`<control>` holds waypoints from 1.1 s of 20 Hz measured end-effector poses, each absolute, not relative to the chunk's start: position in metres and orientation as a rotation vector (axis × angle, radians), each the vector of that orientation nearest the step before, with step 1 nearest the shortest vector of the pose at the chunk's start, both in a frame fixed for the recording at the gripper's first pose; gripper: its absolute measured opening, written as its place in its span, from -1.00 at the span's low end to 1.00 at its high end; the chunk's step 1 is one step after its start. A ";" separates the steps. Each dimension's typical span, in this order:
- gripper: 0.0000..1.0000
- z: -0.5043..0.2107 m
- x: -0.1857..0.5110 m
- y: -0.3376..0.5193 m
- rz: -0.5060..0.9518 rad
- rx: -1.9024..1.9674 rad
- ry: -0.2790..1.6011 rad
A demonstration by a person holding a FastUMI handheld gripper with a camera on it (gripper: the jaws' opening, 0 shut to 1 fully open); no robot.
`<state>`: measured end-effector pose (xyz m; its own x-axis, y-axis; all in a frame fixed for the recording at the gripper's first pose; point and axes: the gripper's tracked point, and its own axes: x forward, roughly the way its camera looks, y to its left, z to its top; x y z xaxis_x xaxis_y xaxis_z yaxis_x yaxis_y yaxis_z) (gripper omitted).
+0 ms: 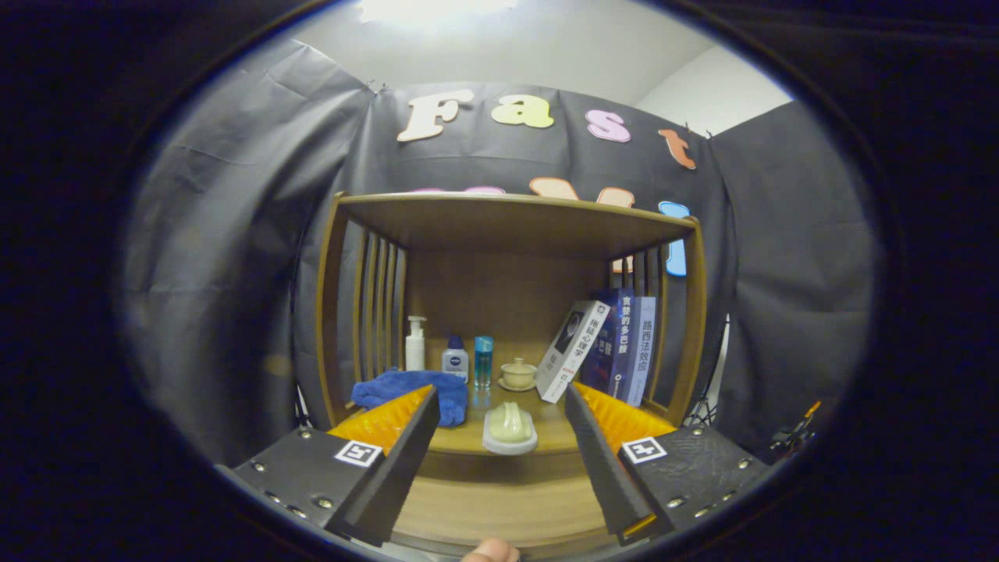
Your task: Pull open the drawer, take out the items inside it, and place them on the countertop above the cabinet.
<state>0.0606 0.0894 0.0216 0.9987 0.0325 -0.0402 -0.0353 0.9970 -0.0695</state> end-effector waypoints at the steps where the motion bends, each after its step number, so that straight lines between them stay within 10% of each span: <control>1: 0.92 0.012 0.055 0.087 0.029 -0.068 0.049; 22: 0.92 -0.124 -0.011 0.081 0.046 0.125 0.202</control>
<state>-0.0110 0.0805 -0.1242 0.9786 0.0583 -0.1971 -0.0332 0.9912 0.1283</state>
